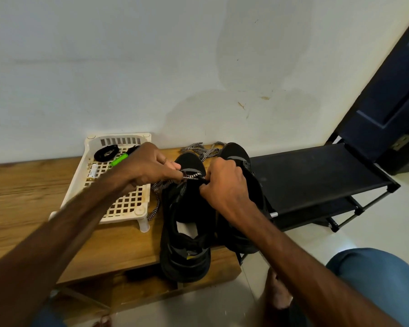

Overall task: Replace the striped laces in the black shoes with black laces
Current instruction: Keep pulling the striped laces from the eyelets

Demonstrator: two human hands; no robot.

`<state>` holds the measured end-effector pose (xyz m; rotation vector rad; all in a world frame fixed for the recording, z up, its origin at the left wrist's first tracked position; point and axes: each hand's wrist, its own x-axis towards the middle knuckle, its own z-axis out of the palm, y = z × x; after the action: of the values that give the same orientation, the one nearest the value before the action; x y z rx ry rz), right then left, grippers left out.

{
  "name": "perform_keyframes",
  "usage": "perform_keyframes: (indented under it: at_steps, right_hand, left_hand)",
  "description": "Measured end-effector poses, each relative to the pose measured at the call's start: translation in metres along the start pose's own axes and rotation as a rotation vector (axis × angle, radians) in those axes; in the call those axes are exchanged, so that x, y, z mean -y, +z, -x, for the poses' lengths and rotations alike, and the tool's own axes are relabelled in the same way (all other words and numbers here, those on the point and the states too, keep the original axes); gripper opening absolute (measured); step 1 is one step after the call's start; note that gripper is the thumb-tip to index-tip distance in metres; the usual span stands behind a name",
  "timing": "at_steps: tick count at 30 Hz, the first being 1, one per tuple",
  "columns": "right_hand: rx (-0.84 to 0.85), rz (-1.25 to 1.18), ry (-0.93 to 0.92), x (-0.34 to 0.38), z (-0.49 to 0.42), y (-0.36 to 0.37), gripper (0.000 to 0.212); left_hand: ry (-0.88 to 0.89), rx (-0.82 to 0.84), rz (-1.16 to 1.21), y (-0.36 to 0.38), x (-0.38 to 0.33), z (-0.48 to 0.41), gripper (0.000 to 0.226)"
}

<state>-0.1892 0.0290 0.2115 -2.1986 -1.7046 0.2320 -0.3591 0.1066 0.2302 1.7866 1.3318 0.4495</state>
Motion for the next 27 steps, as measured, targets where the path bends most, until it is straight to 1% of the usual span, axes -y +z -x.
perform_keyframes:
  at_steps: [1,2,3,5,6,7,8,10,11,12,14,15,17,18,22,25,27]
  right_hand:
    - [-0.004,-0.004,0.001,-0.001,0.0,0.0,0.016]
    - [-0.006,-0.006,0.0,-0.001,0.0,0.001,0.015]
    - [-0.008,-0.008,-0.002,-0.001,0.001,0.001,0.015]
    - [-0.014,-0.009,-0.007,0.0,0.001,0.001,0.014]
    - [-0.015,-0.008,-0.008,0.0,0.001,0.001,0.015]
    - [-0.014,-0.006,-0.007,0.0,0.002,0.0,0.015]
    - [-0.009,-0.003,-0.005,0.0,0.002,0.0,0.016]
    - [0.0,0.005,-0.002,-0.001,0.003,-0.002,0.015]
    - [0.001,0.011,-0.002,-0.002,0.003,-0.002,0.014]
    - [-0.004,0.019,-0.004,-0.002,0.004,-0.003,0.012]
    - [-0.011,0.031,-0.007,-0.003,0.004,-0.004,0.013]
    - [-0.009,0.032,-0.005,-0.003,0.004,-0.004,0.016]
    - [-0.004,0.029,0.004,-0.003,0.005,-0.005,0.023]
    - [-0.003,0.024,0.01,-0.003,0.004,-0.006,0.025]
    - [0.019,0.021,0.038,0.0,0.001,-0.005,0.023]
    - [0.03,0.043,0.04,0.0,-0.001,-0.007,0.022]
    - [0.03,0.051,0.036,0.0,-0.002,-0.008,0.02]
  left_hand:
    - [-0.01,-0.006,0.012,-0.006,0.004,0.001,0.01]
    - [-0.015,-0.05,0.006,-0.013,0.008,0.001,0.01]
    - [-0.004,-0.146,-0.022,-0.019,0.012,0.001,0.01]
    - [0.059,-0.409,-0.114,-0.025,0.02,0.0,0.012]
    - [0.098,-0.495,-0.168,-0.024,0.021,-0.001,0.011]
    - [0.128,-0.521,-0.227,-0.021,0.023,-0.002,0.01]
    - [0.146,-0.505,-0.297,-0.016,0.023,-0.002,0.012]
    - [0.184,-0.457,-0.446,0.002,0.021,-0.001,0.028]
    - [0.233,-0.444,-0.479,0.013,0.019,0.0,0.037]
    - [0.303,-0.442,-0.477,0.024,0.015,0.002,0.041]
    - [0.415,-0.423,-0.434,0.045,0.009,0.005,0.037]
    - [0.429,-0.401,-0.424,0.054,0.006,0.004,0.03]
    - [0.385,-0.356,-0.428,0.067,0.001,-0.001,0.016]
    - [0.345,-0.343,-0.436,0.07,-0.001,-0.004,0.012]
    - [0.245,-0.359,-0.439,0.079,-0.009,-0.01,0.013]
    - [0.239,-0.389,-0.489,0.083,-0.009,-0.012,0.011]
    - [0.255,-0.364,-0.466,0.083,-0.007,-0.015,0.01]
